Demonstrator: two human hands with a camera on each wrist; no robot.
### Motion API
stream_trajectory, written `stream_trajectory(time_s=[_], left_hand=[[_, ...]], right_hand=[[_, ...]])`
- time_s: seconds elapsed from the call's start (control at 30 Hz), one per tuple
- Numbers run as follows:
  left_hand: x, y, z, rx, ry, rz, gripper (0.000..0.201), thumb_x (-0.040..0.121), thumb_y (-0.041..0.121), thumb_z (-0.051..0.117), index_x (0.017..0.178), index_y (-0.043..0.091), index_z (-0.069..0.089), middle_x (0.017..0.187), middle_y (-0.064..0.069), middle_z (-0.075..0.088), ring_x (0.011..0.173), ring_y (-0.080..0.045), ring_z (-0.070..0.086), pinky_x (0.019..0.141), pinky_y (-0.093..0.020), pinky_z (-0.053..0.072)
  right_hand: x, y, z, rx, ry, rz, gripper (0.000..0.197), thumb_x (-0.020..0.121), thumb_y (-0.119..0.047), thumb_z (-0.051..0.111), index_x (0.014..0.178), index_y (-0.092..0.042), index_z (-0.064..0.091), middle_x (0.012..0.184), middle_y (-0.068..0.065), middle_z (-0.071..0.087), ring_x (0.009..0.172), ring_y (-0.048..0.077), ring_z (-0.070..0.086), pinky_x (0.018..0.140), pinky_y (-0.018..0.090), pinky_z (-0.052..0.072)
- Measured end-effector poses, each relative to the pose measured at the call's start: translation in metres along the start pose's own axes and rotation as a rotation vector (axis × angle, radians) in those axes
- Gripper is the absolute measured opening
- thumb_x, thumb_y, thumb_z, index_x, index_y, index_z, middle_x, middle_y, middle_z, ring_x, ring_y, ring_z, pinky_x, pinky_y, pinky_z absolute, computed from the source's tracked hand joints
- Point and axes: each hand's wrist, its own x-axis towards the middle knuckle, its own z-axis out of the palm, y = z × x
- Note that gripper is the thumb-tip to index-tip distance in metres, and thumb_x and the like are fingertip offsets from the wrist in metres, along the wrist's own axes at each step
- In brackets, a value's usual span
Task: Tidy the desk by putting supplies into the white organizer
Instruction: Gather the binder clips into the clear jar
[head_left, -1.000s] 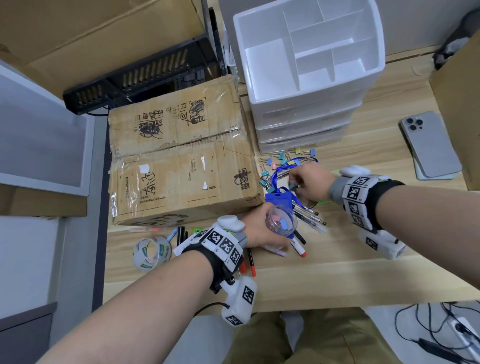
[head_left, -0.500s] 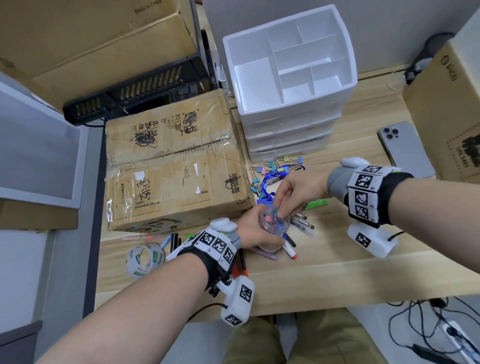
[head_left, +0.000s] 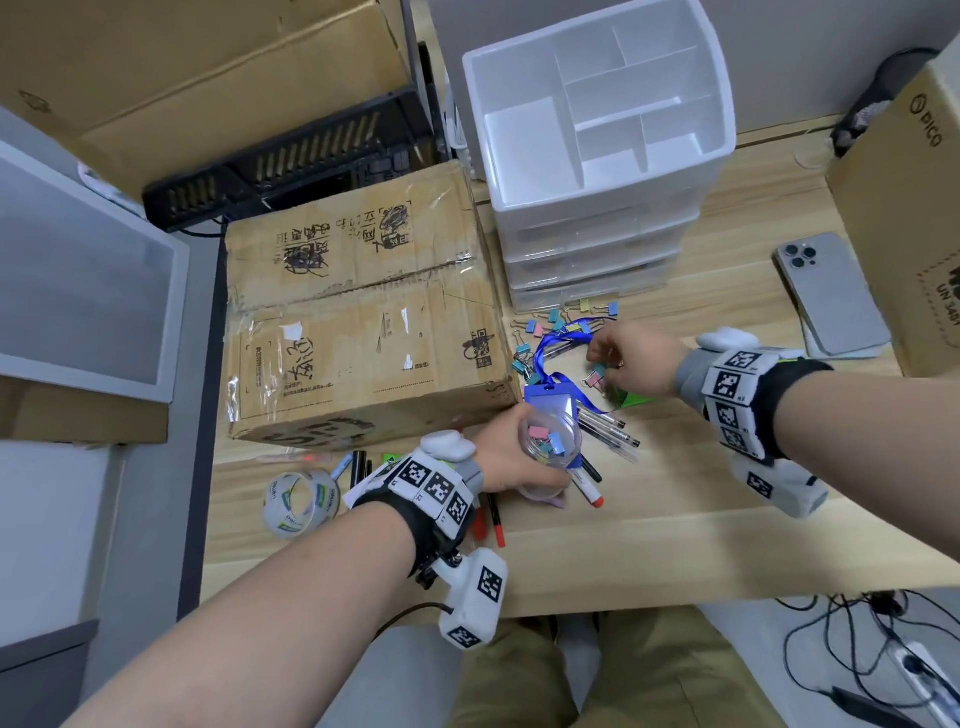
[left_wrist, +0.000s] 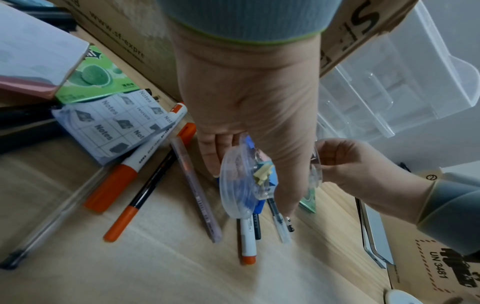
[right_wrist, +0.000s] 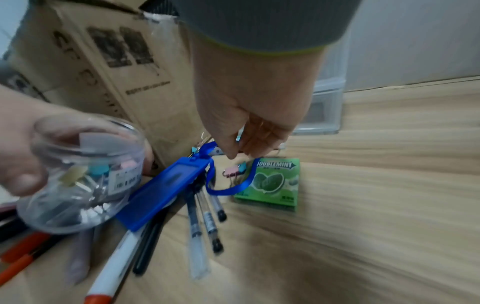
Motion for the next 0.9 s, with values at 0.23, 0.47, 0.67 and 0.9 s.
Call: stream_trajectory(time_s=[0.23,0.47,0.67,0.9], left_hand=[[-0.006,-0.007,0.000,-0.057,0.028,0.004,0.061,0.060,0.020,0.093,0.110,0.016,0.059,0.105,0.001,0.069,0.098,-0.013,0.066,0.082,-0.027,0.053],[-0.003,-0.009,0.001,-0.081,0.025,0.002,0.056,0.062,0.017,0.092,0.108,0.018,0.059,0.100,0.008,0.068,0.085,0.002,0.061,0.067,-0.008,0.046],[-0.001,-0.007,0.001,-0.086,0.010,0.001,0.059,0.061,0.020,0.092,0.109,0.020,0.057,0.101,0.007,0.068,0.091,-0.005,0.064,0.074,-0.019,0.050],[-0.003,-0.002,-0.001,-0.055,0.008,0.003,0.062,0.061,0.023,0.092,0.113,0.019,0.058,0.105,0.005,0.067,0.099,-0.011,0.065,0.078,-0.022,0.052]], right_hand=[[0.003,-0.004,0.026,-0.289,-0.001,-0.054,0.030,0.087,-0.019,0.065,0.117,-0.019,0.067,0.118,0.004,0.060,0.106,0.025,0.057,0.074,0.030,0.045],[0.010,-0.011,0.034,-0.299,-0.047,-0.007,0.028,0.083,-0.009,0.063,0.111,-0.017,0.064,0.112,0.009,0.054,0.083,0.026,0.059,0.067,0.032,0.050],[0.011,-0.012,0.039,-0.271,-0.078,-0.009,0.017,0.080,-0.011,0.065,0.096,-0.014,0.066,0.106,0.009,0.054,0.087,0.028,0.061,0.070,0.033,0.052],[0.001,-0.007,0.026,-0.122,-0.054,0.027,0.011,0.074,-0.010,0.060,0.084,-0.016,0.059,0.079,-0.002,0.064,0.075,0.022,0.059,0.059,0.028,0.047]])
